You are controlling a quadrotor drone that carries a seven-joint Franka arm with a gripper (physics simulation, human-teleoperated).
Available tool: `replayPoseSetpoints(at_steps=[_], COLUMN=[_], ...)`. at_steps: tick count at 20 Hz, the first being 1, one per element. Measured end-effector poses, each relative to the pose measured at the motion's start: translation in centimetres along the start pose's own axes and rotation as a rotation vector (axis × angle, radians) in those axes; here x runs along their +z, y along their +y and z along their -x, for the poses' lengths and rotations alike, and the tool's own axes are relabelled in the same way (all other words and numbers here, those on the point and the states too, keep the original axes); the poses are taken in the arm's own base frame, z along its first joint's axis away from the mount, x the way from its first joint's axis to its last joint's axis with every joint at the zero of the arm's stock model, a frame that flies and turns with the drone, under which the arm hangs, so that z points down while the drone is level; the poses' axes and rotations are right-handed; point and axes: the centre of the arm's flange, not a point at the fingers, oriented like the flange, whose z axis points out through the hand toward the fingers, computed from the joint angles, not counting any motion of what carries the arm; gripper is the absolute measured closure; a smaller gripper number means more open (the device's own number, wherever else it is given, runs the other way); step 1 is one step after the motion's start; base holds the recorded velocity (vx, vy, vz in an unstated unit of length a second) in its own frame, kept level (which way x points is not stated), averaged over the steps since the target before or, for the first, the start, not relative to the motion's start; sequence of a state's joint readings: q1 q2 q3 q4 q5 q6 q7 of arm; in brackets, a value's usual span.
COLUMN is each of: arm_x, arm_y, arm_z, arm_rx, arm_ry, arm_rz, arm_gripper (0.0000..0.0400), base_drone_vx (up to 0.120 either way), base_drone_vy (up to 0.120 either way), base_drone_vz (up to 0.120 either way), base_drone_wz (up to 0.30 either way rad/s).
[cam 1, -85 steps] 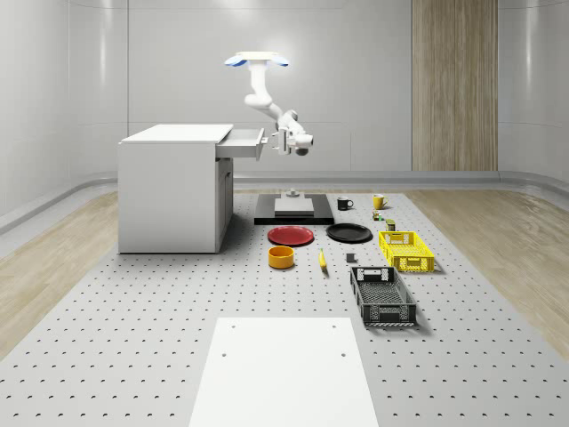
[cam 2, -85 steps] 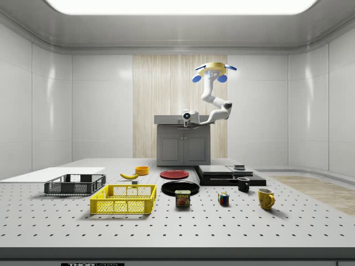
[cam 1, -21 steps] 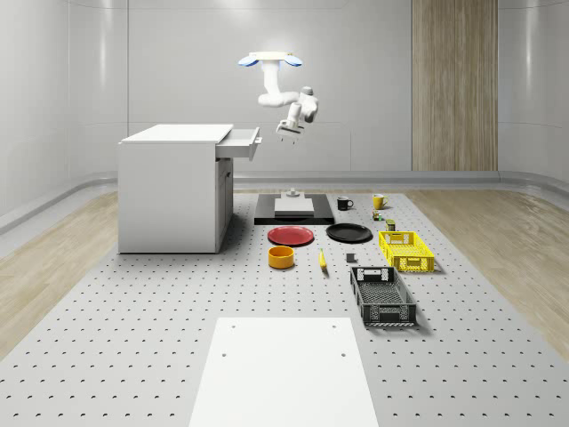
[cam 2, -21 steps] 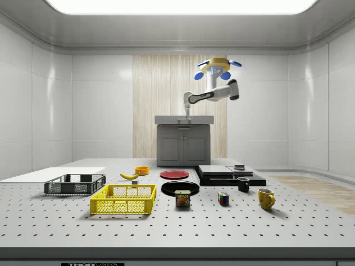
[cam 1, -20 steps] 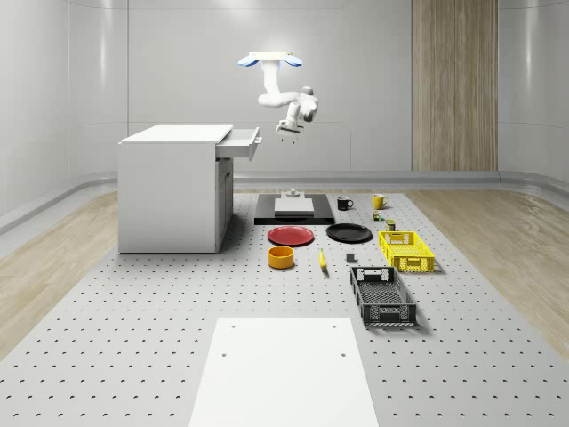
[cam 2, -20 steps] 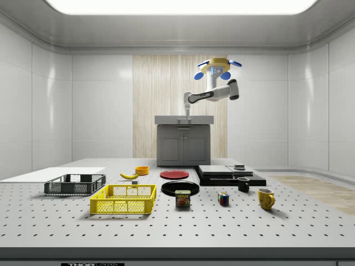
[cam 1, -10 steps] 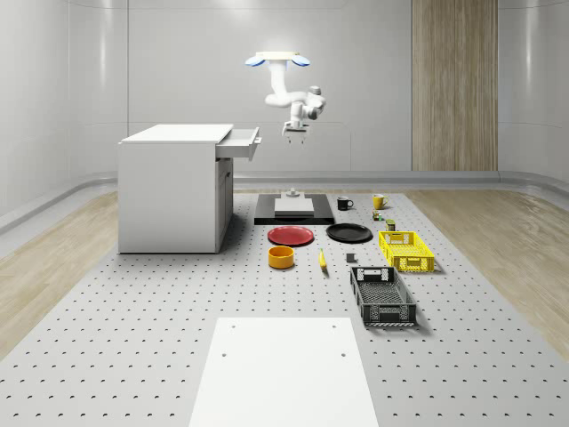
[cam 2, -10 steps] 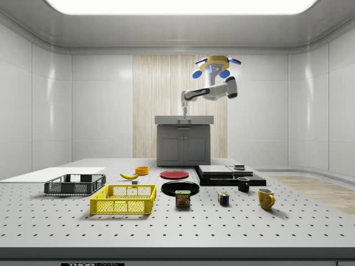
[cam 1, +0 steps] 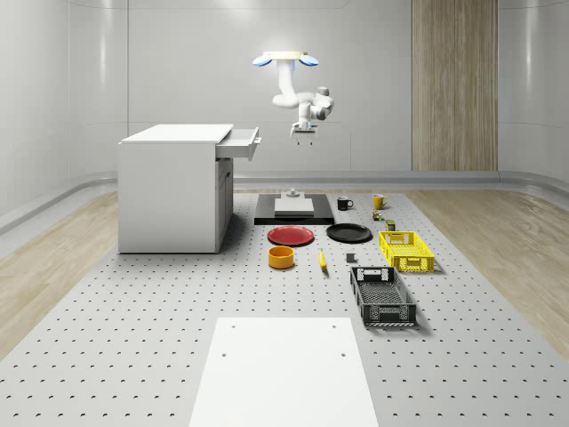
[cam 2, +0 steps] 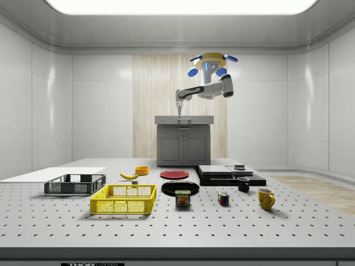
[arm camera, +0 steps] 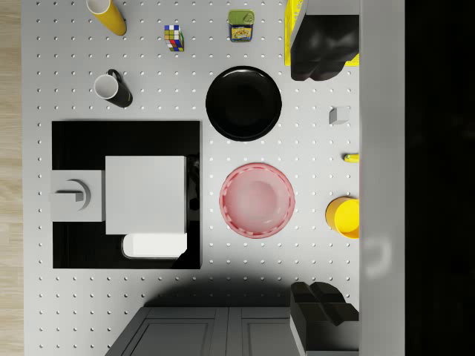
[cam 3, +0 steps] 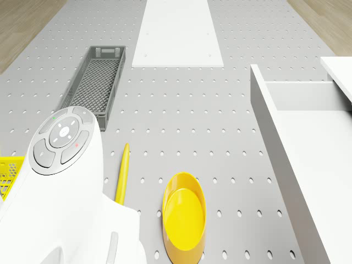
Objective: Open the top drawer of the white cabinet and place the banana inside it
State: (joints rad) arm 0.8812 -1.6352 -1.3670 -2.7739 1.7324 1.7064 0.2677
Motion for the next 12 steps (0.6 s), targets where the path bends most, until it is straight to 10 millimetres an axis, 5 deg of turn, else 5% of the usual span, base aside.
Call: replayPoseSetpoints(at_steps=[9, 12], arm_x=[0.00, 0.00], arm_y=[0.02, 0.03], arm_z=[-0.02, -0.03], arm_rx=[0.000, 0.000], arm_ry=[-0.002, -0.003], arm_rz=[-0.002, -0.003], arm_gripper=[0.0000, 0.0000], base_drone_vx=[0.120, 0.120], base_drone_vy=[0.120, 0.027], base_drone_vz=[0.000, 0.000], base_drone_wz=[0.000, 0.000])
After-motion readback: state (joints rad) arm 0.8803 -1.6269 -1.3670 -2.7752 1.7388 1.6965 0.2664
